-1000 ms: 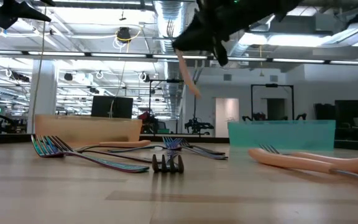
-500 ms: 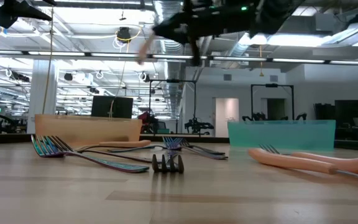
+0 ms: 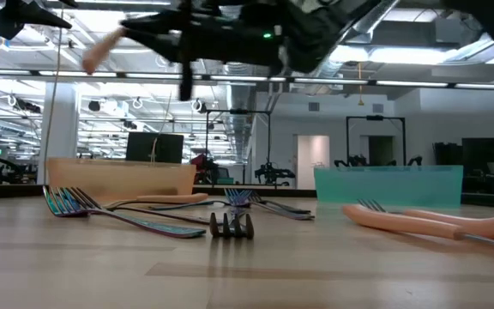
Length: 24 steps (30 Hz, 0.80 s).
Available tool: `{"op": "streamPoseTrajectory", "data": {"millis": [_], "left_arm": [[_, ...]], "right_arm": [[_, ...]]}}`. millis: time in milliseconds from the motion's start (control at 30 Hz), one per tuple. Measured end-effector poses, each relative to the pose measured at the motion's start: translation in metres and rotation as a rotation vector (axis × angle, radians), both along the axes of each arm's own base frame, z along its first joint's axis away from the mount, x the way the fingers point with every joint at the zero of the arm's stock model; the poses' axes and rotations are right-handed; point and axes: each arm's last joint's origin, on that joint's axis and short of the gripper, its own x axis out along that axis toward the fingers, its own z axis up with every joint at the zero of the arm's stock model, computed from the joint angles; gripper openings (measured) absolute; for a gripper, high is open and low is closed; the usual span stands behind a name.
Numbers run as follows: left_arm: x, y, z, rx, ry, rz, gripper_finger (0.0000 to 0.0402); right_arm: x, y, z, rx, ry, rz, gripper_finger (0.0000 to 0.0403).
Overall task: Sort silverware by color (type)
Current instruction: Put the orange fork into the pink bin
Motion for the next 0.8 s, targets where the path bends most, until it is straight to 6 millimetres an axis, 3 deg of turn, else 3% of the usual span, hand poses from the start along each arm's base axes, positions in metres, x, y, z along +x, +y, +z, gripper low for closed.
{"op": "streamPoseTrajectory", "data": {"millis": [200, 400, 600, 800], "left_arm": [[0.0, 0.0, 0.0, 0.005, 0.005, -0.003, 0.0197], [0.0, 0.0, 0.0, 0.002, 0.01, -0.008, 0.0197], [0.0, 0.0, 0.0, 0.002, 0.01, -0.008, 0.0197], [0.0, 0.0, 0.0, 0.002, 0.01, -0.008, 0.0197]], "right_arm": [[0.047, 0.018, -0.007, 0.007, -0.029, 0.209, 0.0037], [0.081, 0.039, -0.017, 0.033, -0.009, 0.372, 0.0037], [0.096, 0.049, -0.015, 0.021, -0.027, 0.421, 0.0037], [0.101, 0.062, -0.034, 0.019, 0.005, 0.44, 0.0037]]}}
